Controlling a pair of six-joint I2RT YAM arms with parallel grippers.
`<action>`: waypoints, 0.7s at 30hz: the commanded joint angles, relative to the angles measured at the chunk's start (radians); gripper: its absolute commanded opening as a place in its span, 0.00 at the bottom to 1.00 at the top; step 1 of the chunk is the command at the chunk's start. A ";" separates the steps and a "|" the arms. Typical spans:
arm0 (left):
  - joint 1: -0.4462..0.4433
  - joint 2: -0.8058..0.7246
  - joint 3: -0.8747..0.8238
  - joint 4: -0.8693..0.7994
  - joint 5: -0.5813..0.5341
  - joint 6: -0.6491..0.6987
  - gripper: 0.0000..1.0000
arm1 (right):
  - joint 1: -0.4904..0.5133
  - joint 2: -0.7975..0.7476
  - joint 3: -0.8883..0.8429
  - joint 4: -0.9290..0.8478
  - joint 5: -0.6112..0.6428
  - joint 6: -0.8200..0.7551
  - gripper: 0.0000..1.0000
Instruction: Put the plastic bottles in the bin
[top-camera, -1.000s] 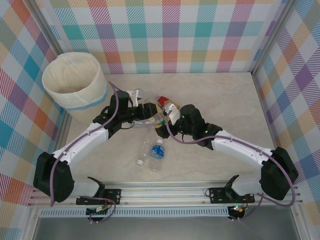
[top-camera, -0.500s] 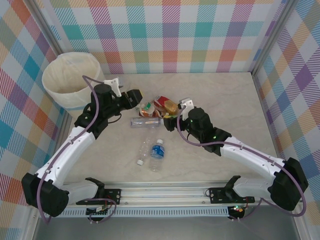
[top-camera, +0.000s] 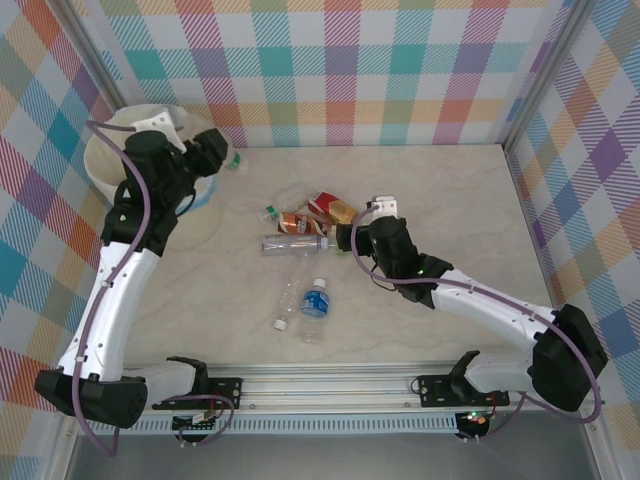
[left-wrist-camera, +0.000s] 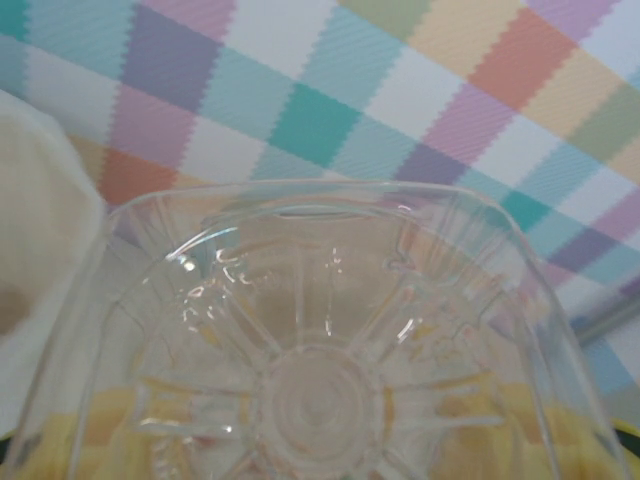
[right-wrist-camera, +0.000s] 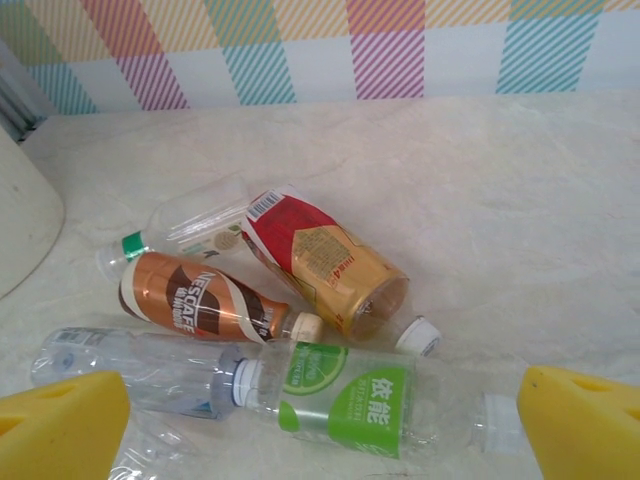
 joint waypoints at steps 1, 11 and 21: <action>0.068 0.035 0.072 -0.067 -0.100 0.049 0.00 | -0.002 0.017 0.029 -0.003 0.038 0.030 1.00; 0.292 0.147 0.190 -0.068 -0.018 0.016 0.00 | -0.003 0.011 0.039 -0.041 0.040 0.040 1.00; 0.465 0.268 0.181 -0.062 0.000 -0.064 0.00 | -0.004 -0.018 0.024 -0.076 0.047 0.059 1.00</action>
